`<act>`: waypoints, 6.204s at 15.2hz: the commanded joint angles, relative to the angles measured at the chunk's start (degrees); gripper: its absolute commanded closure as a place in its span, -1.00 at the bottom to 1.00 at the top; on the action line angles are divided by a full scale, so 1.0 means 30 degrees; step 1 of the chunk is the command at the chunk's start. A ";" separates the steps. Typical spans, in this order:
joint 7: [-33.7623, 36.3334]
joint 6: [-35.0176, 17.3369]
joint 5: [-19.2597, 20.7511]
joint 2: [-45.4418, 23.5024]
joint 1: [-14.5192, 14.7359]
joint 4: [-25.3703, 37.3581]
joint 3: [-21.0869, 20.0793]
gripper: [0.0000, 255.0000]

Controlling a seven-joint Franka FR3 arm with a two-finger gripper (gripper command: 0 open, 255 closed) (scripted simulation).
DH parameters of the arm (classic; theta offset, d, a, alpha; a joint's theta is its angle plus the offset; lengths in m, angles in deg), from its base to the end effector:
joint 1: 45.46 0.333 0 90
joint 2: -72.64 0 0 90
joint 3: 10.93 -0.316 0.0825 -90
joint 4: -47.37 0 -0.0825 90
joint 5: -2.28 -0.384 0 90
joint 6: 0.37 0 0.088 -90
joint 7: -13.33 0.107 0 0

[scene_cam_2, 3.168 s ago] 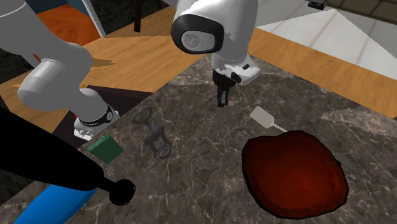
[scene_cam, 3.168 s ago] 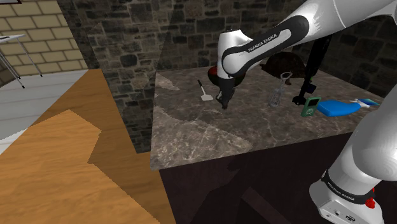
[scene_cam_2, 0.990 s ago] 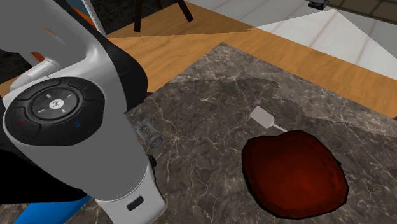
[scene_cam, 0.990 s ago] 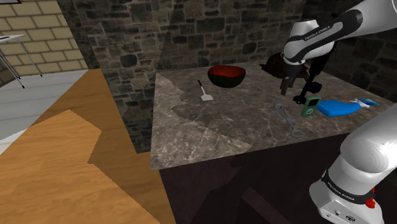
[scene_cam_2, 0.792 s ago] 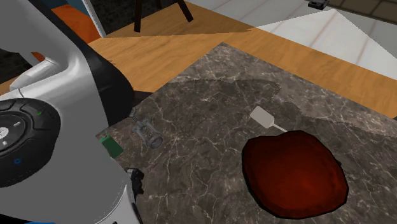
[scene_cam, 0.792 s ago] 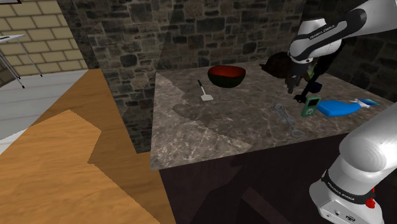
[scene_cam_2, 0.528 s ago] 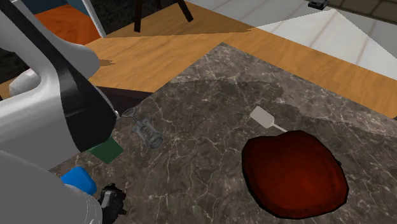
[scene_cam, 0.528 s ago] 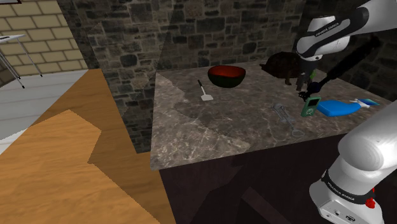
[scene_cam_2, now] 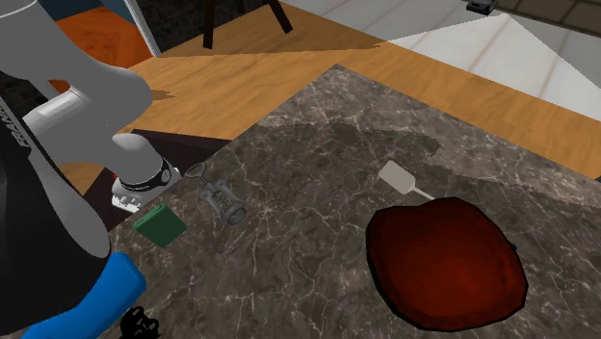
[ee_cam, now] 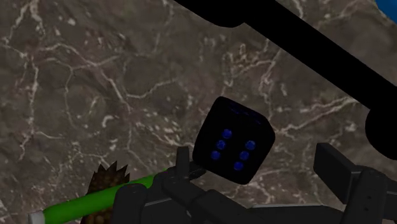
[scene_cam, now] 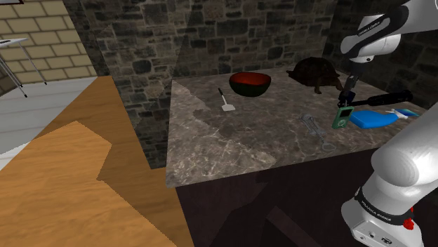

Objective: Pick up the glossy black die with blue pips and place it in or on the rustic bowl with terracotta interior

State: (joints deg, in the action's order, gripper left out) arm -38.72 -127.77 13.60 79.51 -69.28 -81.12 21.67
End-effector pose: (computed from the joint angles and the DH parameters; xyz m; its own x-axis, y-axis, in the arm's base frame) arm 0.2763 -0.4344 0.4182 0.9989 0.0359 -0.0312 0.0395 -0.9913 0.1253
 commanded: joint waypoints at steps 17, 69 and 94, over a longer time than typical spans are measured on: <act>-0.0765 -0.1881 -0.0772 -0.1467 -0.0108 -0.0509 0.0406 1.00; 0.4314 0.7256 -0.0698 -0.0353 0.2351 0.6920 -0.3395 1.00; 1.1319 1.2861 -0.3230 -1.2598 0.5937 2.3540 -0.7045 1.00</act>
State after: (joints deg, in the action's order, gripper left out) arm -5.44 -91.21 4.33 44.80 -51.65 -15.47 0.86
